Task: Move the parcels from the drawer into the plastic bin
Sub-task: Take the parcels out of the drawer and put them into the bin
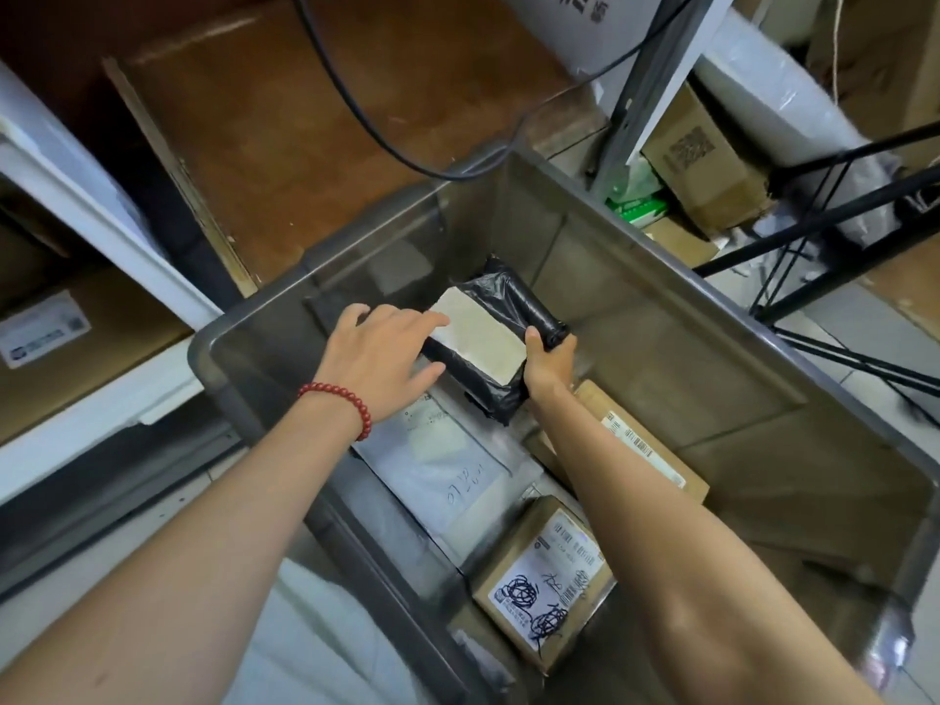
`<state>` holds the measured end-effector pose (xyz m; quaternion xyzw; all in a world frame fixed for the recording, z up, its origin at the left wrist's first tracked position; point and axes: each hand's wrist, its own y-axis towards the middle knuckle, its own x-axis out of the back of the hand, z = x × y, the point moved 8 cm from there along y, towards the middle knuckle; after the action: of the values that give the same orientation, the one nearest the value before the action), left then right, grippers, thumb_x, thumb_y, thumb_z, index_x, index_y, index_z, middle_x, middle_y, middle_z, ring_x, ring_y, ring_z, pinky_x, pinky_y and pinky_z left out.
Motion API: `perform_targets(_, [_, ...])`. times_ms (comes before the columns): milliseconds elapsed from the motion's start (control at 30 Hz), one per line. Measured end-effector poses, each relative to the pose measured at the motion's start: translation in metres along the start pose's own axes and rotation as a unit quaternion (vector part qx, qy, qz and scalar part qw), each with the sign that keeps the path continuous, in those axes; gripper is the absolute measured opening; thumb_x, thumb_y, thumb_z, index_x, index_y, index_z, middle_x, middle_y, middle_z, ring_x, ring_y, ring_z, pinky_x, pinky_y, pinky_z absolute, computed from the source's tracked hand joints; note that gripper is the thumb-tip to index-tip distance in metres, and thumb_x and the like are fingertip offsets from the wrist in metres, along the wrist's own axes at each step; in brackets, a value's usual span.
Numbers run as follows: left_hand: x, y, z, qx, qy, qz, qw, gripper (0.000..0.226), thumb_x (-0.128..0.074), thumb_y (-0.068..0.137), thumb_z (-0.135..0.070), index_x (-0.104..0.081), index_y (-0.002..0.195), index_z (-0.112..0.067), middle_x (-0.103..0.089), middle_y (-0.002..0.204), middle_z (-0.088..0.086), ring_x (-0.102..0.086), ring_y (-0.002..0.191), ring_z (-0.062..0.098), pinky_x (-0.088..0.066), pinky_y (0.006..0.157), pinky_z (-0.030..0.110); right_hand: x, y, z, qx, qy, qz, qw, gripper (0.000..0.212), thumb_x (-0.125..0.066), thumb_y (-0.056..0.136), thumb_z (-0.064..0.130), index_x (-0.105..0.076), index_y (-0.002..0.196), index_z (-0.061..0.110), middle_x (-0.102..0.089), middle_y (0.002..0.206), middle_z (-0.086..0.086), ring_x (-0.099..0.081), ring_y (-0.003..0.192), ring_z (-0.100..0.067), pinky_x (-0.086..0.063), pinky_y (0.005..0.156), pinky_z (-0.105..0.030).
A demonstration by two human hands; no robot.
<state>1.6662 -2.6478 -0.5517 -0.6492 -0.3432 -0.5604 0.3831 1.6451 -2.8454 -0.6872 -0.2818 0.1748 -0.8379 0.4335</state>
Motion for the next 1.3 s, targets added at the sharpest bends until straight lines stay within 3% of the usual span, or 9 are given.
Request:
perform_targets(267, [-0.01, -0.005, 0.013, -0.002, 0.003, -0.006, 1.0, 0.05, -0.048, 0.092, -0.051, -0.037, 0.138, -0.036, -0.052, 0.134, -0.014, -0.043, 0.126, 0.014, -0.026, 0.105, 0.039, -0.016, 0.016, -0.029, -0.037, -0.055, -0.018, 0.998, 0.053, -0.049, 0.1, 0.03, -0.027, 0.14, 0.002, -0.052, 0.133, -0.023, -0.052, 0.119, -0.039, -0.039, 0.094, -0.038])
perform_targets(467, [-0.01, -0.003, 0.007, -0.009, 0.016, 0.0, 1.0, 0.05, -0.049, 0.091, -0.051, -0.039, 0.137, -0.034, -0.054, 0.132, -0.012, -0.045, 0.125, 0.015, -0.027, 0.103, 0.041, -0.021, 0.003, -0.044, -0.06, -0.027, 0.025, 0.998, 0.089, -0.061, 0.092, 0.039, -0.004, 0.154, 0.008, -0.033, 0.153, -0.015, -0.036, 0.138, -0.033, -0.028, 0.113, -0.037])
perform_targets(633, [0.003, -0.009, 0.01, 0.01, 0.023, 0.002, 1.0, 0.05, -0.048, 0.091, -0.053, -0.039, 0.136, -0.034, -0.056, 0.13, -0.01, -0.047, 0.123, 0.017, -0.031, 0.1, 0.041, -0.008, -0.015, -0.024, 0.014, -0.133, 0.053, 0.99, 0.091, -0.065, 0.089, 0.036, -0.008, 0.155, 0.008, -0.026, 0.157, -0.013, -0.03, 0.141, -0.031, -0.028, 0.115, -0.04])
perform_targets(767, [0.013, -0.018, 0.011, 0.03, 0.015, 0.012, 0.999, 0.049, -0.048, 0.092, -0.051, -0.039, 0.137, -0.033, -0.056, 0.13, -0.008, -0.048, 0.122, 0.019, -0.032, 0.1, 0.041, -0.002, -0.033, -0.006, 0.096, -0.308, 0.114, 0.939, 0.079, -0.059, 0.091, 0.045, -0.022, 0.152, 0.01, -0.016, 0.159, -0.011, -0.018, 0.146, -0.029, -0.024, 0.116, -0.042])
perform_targets(900, [0.03, -0.034, -0.002, 0.024, 0.033, 0.023, 0.999, 0.05, -0.048, 0.092, -0.051, -0.038, 0.138, -0.032, -0.057, 0.128, -0.006, -0.048, 0.122, 0.019, -0.034, 0.099, 0.041, 0.012, -0.064, 0.026, 0.188, -0.465, 0.107, 0.858, 0.077, -0.054, 0.09, 0.056, -0.026, 0.151, 0.016, -0.023, 0.158, -0.007, -0.024, 0.144, -0.029, -0.035, 0.11, -0.048])
perform_targets(1000, [0.047, -0.053, -0.002, 0.04, 0.027, 0.005, 0.999, 0.049, -0.047, 0.092, -0.051, -0.04, 0.137, -0.032, -0.059, 0.126, -0.007, -0.049, 0.12, 0.019, -0.034, 0.098, 0.041, 0.024, -0.097, 0.048, 0.243, -0.501, 0.088, 0.826, 0.073, -0.049, 0.09, 0.059, -0.029, 0.149, 0.02, -0.033, 0.153, -0.004, -0.033, 0.137, -0.029, -0.04, 0.101, -0.045])
perform_targets(1133, [0.061, -0.092, 0.006, 0.081, 0.028, -0.028, 0.996, 0.049, -0.045, 0.091, -0.055, -0.041, 0.136, -0.035, -0.055, 0.131, -0.009, -0.044, 0.125, 0.017, -0.029, 0.101, 0.042, 0.03, -0.147, 0.076, 0.318, -0.51, 0.087, 0.795, 0.067, -0.047, 0.091, 0.059, -0.034, 0.146, 0.025, -0.04, 0.148, -0.002, -0.038, 0.133, -0.027, -0.04, 0.1, -0.042])
perform_targets(1300, [0.082, -0.149, 0.054, 0.183, 0.039, -0.061, 0.981, 0.052, -0.043, 0.089, -0.06, -0.04, 0.136, -0.037, -0.044, 0.141, -0.012, -0.035, 0.133, 0.016, -0.023, 0.106, 0.048, 0.012, -0.212, 0.112, 0.417, -0.489, 0.094, 0.76, 0.064, -0.045, 0.091, 0.062, -0.039, 0.143, 0.026, -0.044, 0.145, 0.0, -0.041, 0.131, -0.025, -0.044, 0.097, -0.041])
